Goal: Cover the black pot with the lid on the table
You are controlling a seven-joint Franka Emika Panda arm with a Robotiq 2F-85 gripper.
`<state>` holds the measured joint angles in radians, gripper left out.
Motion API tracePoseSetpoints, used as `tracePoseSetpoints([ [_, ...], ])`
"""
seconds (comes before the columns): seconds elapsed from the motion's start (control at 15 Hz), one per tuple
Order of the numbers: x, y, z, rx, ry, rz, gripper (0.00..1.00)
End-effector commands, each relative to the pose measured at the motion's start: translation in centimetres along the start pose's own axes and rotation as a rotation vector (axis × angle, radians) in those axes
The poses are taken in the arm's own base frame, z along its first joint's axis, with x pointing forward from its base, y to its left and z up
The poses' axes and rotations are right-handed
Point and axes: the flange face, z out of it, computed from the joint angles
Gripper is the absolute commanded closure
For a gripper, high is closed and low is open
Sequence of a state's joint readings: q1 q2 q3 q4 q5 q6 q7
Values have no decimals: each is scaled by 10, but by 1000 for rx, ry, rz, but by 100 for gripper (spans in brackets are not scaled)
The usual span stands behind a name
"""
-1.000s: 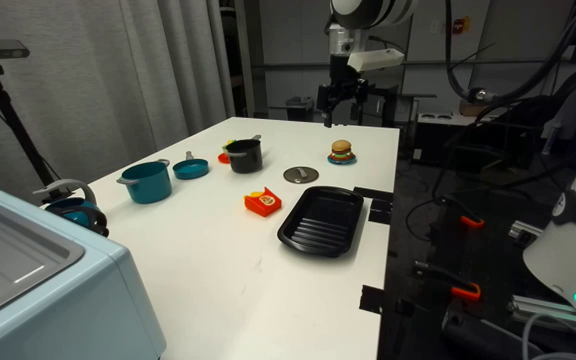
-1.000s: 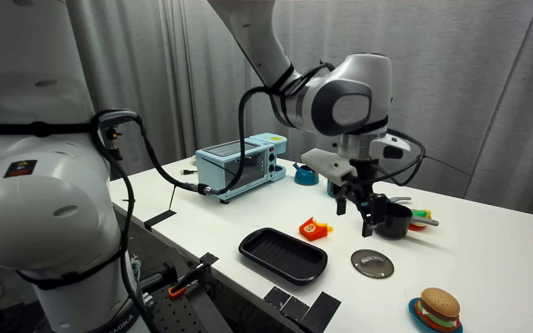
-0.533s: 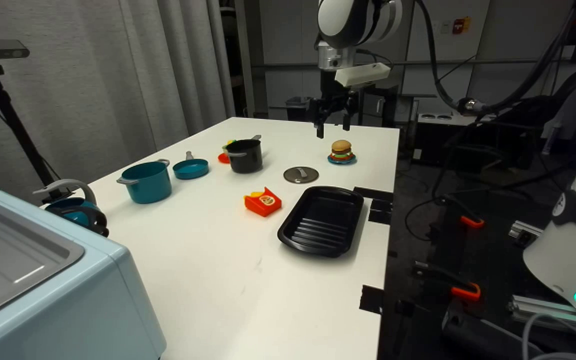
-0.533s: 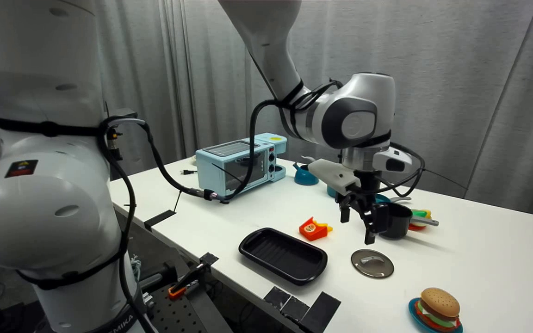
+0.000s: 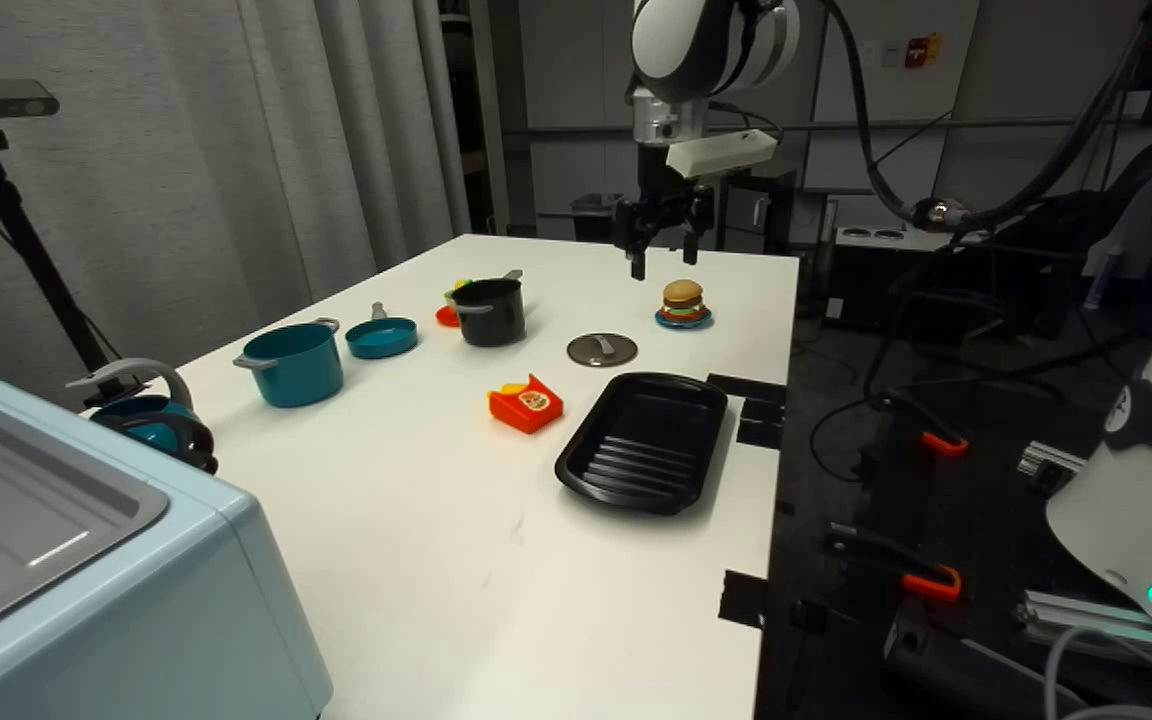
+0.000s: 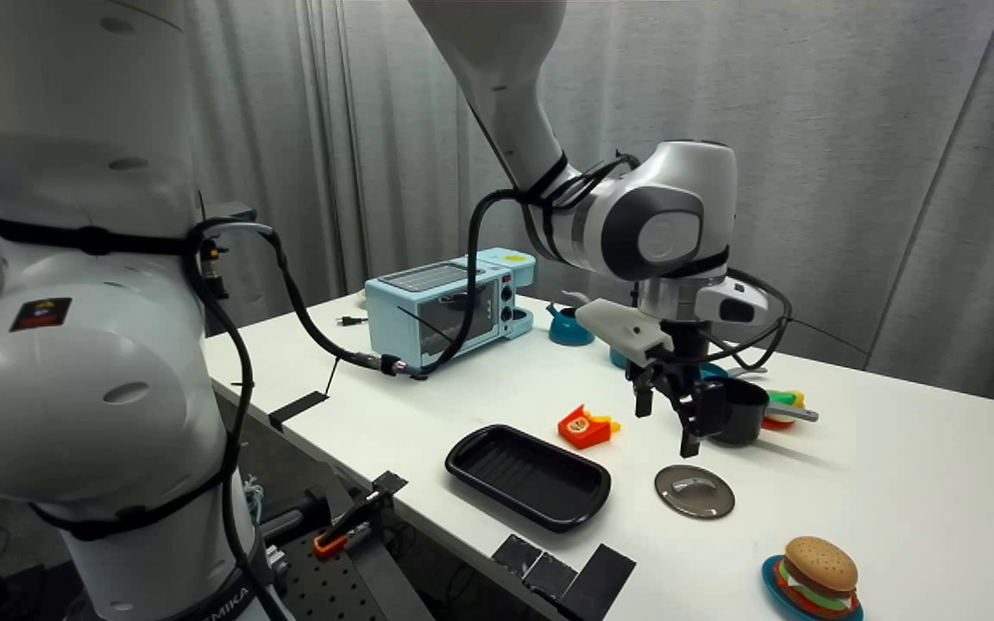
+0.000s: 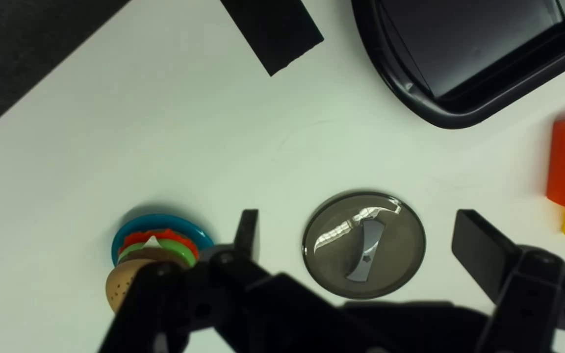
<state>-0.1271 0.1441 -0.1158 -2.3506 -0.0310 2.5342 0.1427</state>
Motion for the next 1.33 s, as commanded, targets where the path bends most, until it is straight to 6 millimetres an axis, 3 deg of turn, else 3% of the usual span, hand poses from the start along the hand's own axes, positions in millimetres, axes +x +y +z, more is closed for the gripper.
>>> tracePoseSetpoints([
  [0.0, 16, -19, 14, 8, 22, 23, 0],
  [0.33, 35, -46, 36, 11, 53, 48, 0],
  [0.53, 49, -52, 52, -2, 70, 66, 0],
  [1.27, 100, -39, 105, -43, 73, 135, 0],
])
